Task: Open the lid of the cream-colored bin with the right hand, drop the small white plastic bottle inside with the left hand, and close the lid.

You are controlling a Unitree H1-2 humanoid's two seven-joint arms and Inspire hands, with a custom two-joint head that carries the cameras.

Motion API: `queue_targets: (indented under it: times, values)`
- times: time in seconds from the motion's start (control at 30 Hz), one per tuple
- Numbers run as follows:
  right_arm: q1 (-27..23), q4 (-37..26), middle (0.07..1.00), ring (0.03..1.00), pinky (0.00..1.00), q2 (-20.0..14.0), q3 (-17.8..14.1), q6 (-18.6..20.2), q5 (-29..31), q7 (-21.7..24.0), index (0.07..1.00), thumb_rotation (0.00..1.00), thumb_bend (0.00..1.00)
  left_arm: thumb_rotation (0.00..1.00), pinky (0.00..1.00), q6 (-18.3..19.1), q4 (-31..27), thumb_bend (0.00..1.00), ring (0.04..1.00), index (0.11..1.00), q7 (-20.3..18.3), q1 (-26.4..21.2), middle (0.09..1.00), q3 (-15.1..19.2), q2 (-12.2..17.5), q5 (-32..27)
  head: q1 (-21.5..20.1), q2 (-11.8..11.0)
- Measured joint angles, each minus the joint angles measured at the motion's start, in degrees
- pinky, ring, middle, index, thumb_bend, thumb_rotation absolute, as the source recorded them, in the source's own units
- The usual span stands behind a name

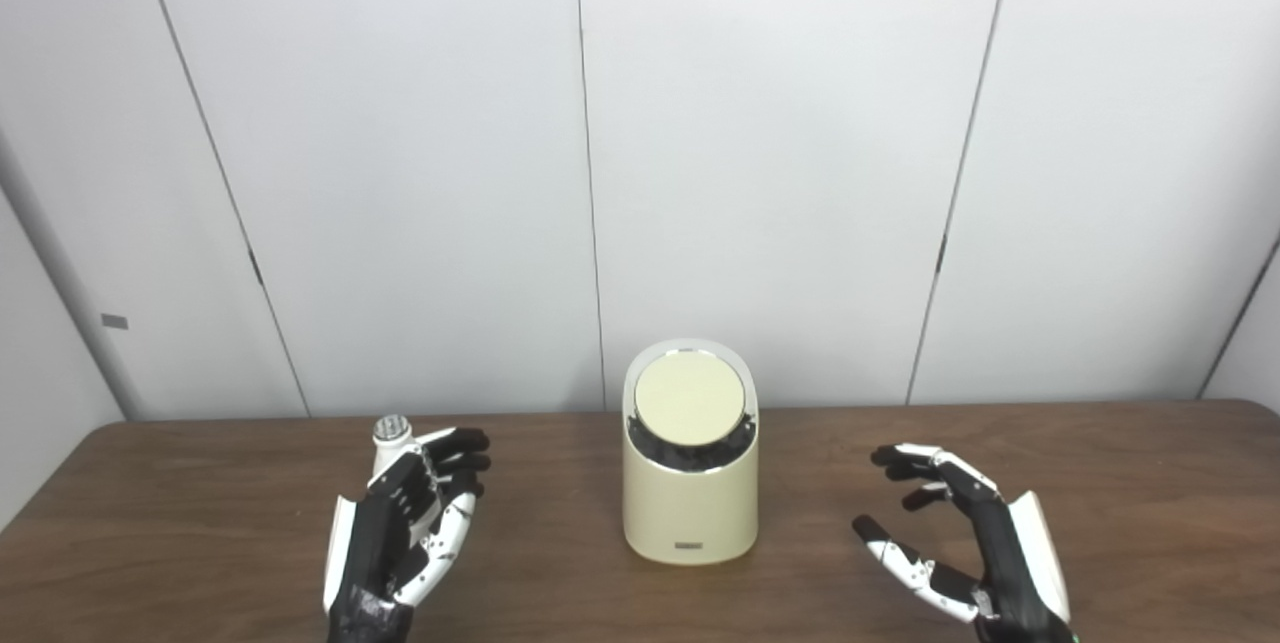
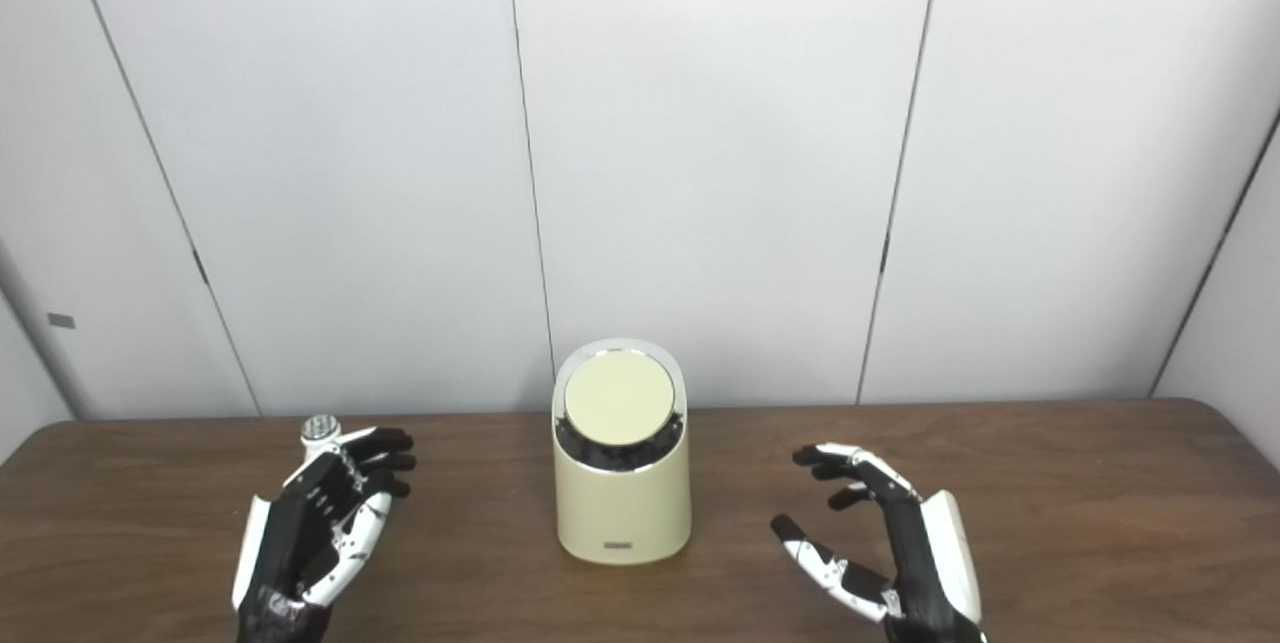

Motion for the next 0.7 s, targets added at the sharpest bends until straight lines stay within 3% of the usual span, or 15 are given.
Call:
queue_targets:
  times: [0.23,0.47,0.7]
  values:
    - [-0.39,-0.03,0.708,0.675,0.54,0.0,-0.38,0.0,0.33,-0.05,0.652,0.24,0.29,0.27,0.58,0.0,0.0,0.26,0.669,0.683,0.02,0.0,0.702,0.03,0.0,0.0,-0.17,0.18]
    - [-1.72,-0.11,0.696,0.664,0.53,0.0,-0.77,-0.9,0.66,-0.93,0.638,0.23,0.29,0.3,0.57,0.0,-0.01,0.26,0.668,0.684,0.04,0.0,0.702,0.06,0.03,0.18,-0.53,0.53]
    - [-4.16,0.03,0.713,0.674,0.55,-0.97,-1.16,-1.28,0.79,-1.17,0.684,0.4,0.31,0.3,0.57,0.0,-0.01,0.27,0.663,0.68,-0.04,0.0,0.699,0.06,0.04,0.03,-0.79,0.53]
